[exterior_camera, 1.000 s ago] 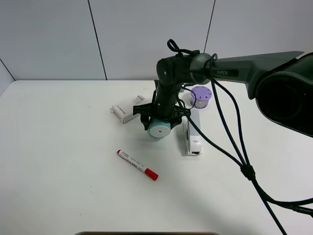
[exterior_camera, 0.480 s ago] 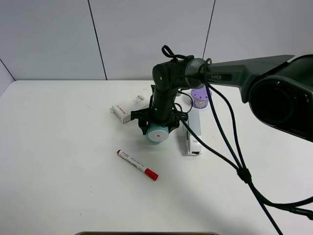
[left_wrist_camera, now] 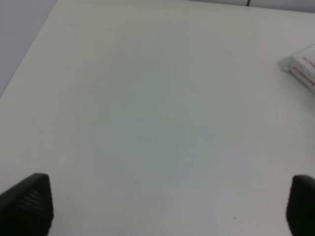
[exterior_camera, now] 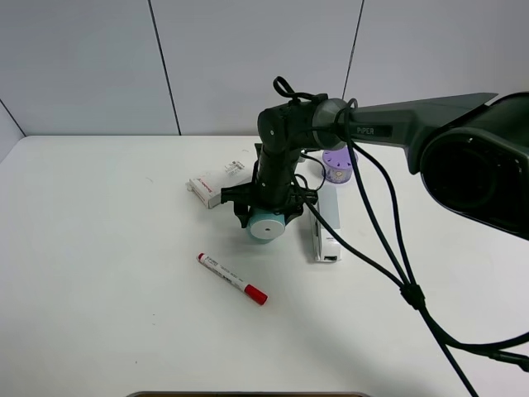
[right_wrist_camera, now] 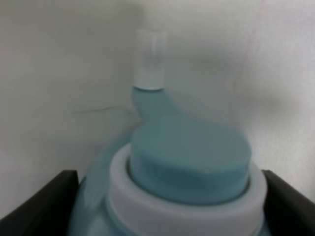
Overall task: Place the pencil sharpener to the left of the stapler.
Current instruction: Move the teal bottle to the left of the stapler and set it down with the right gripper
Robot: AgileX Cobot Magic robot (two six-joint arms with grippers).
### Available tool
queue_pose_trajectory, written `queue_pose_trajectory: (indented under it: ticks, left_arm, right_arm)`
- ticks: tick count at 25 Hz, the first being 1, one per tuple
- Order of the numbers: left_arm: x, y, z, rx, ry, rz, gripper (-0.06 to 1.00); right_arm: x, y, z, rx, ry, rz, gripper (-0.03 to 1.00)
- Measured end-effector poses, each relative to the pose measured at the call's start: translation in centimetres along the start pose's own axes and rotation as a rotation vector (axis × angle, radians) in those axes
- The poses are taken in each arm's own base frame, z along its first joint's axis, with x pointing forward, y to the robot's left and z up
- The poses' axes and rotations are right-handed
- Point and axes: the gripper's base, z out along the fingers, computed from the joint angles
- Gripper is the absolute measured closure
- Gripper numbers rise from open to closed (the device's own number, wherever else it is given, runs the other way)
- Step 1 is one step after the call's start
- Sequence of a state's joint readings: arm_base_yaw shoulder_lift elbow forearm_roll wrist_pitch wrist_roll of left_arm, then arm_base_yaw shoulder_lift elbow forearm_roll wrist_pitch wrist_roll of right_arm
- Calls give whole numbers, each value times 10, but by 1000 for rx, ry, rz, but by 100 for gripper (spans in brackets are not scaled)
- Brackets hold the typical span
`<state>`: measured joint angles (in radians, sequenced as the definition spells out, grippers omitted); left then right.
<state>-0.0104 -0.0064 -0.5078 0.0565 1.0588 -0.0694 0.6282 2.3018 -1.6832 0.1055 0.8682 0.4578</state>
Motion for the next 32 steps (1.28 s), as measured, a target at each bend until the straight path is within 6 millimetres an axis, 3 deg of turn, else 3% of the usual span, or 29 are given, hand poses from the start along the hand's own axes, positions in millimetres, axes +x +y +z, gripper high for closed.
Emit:
queue_pose_trajectory:
  ticks: [8, 19, 32]
  left_arm:
    - [0, 0, 0, 0, 0, 0, -1]
    - [0, 0, 0, 0, 0, 0, -1]
    - [0, 0, 0, 0, 0, 0, -1]
  right_arm:
    - [-2, 1, 1, -10, -16, -18, 26]
    - [-1, 1, 1, -9, -12, -23, 0]
    - [0, 0, -2, 0, -1, -28, -2]
